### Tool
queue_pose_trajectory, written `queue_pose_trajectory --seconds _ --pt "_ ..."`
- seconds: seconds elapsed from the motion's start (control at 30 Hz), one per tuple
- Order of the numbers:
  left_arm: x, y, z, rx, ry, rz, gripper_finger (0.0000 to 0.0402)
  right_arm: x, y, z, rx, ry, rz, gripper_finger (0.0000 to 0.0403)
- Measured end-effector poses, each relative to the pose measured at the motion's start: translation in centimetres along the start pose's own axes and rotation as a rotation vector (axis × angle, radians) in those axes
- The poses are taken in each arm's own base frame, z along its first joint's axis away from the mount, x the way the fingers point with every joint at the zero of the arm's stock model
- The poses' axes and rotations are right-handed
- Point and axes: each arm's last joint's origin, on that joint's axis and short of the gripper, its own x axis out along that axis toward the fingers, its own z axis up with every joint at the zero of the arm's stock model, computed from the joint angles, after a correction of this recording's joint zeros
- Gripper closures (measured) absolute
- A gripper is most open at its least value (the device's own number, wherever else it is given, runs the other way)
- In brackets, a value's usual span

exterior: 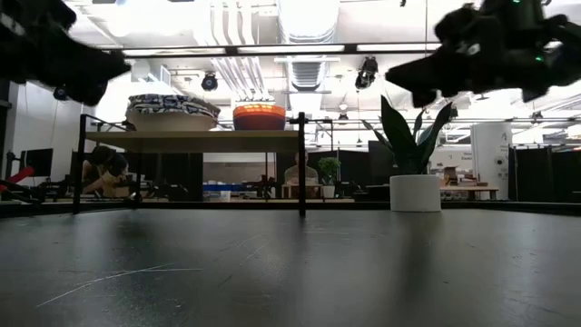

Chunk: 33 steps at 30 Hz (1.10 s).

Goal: Place and stack bowls onto a shelf
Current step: Return to Home Position

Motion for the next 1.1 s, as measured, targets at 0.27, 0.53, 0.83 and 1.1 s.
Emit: queue_pose_trajectory --seconds 0.27,0.53,0.83,1.1 --pt "0.6 -0.5 -1.6 -0.021 -0.006 -0.090 0.0327 -3.0 0.9 -1.0 0.010 -0.064 -0.027 0.0355" --pt "0.6 -0.7 -1.7 -0.006 -0.033 -0.161 0.0327 -5.2 1.7 -1.8 -0.037 -0.141 -0.040 0.0355" --pt "0.7 -0.6 -1.8 0.017 -0.024 -0.126 0.0327 -6.4 2.0 -0.8 -0.114 -0.221 -0.047 0.0355" --pt "0.8 -0.6 -1.8 0.019 -0.020 -0.124 0.0327 -6.8 2.5 -0.3 -0.146 -0.274 0.089 0.0356"
